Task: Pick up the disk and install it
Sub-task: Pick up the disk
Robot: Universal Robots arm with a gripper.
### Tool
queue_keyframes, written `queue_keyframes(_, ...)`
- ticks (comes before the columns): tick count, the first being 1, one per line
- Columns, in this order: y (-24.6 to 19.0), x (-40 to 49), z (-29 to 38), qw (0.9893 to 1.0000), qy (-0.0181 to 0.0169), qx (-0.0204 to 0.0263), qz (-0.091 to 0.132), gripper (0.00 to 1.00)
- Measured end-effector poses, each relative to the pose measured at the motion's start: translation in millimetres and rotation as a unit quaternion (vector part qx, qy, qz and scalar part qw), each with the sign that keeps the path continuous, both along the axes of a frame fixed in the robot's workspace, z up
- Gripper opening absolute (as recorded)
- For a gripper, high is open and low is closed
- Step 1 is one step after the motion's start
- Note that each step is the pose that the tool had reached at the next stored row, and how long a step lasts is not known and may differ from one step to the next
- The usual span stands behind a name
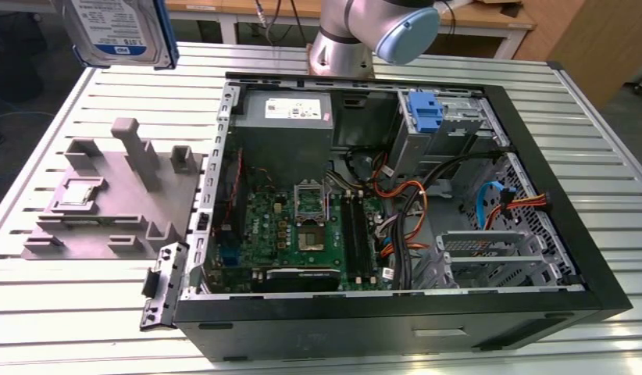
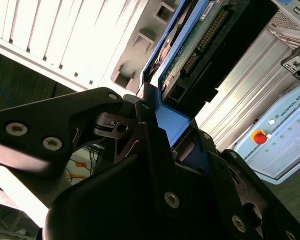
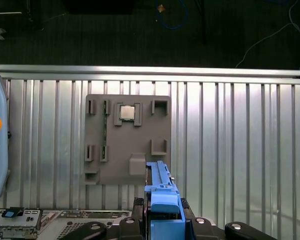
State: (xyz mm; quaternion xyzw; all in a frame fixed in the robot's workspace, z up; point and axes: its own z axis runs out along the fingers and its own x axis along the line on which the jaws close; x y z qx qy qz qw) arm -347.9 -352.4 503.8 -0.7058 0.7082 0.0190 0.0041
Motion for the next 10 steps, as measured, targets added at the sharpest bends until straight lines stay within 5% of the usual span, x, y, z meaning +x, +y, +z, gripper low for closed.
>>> queue_keyframes(10, 0.0, 4.5, 0.0, 1.0000, 0.0000, 0.0000, 0.000, 0.37)
